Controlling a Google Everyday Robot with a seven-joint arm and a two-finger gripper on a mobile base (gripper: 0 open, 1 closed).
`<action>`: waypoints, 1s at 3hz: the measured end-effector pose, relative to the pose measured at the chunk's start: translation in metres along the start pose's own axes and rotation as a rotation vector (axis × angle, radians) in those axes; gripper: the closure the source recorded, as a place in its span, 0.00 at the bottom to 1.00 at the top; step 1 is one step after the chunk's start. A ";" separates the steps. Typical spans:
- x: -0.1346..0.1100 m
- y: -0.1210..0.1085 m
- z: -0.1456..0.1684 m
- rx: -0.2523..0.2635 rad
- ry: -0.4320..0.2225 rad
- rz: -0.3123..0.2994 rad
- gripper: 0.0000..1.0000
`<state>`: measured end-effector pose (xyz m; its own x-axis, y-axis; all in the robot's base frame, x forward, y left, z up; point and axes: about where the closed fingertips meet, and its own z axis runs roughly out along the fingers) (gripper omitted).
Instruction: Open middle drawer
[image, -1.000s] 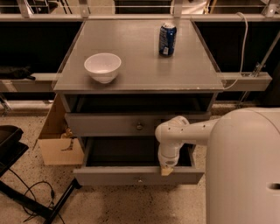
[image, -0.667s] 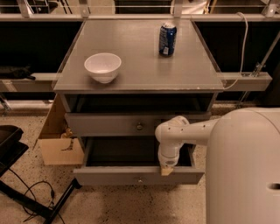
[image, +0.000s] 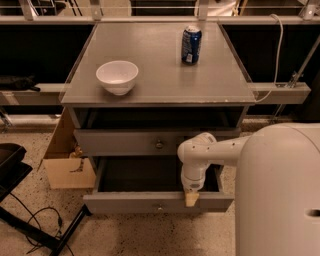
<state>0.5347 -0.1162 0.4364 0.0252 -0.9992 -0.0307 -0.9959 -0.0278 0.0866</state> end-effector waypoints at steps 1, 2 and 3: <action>0.000 0.000 0.000 0.000 0.000 0.000 0.00; 0.000 0.000 0.000 0.000 0.000 0.000 0.00; 0.005 0.027 0.023 -0.072 -0.031 0.036 0.23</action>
Offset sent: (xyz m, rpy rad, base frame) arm 0.0000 0.0000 0.0000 0.0000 0.0000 0.0000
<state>0.5058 -0.1215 0.4161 -0.0145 -0.9982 -0.0574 -0.9872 0.0052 0.1594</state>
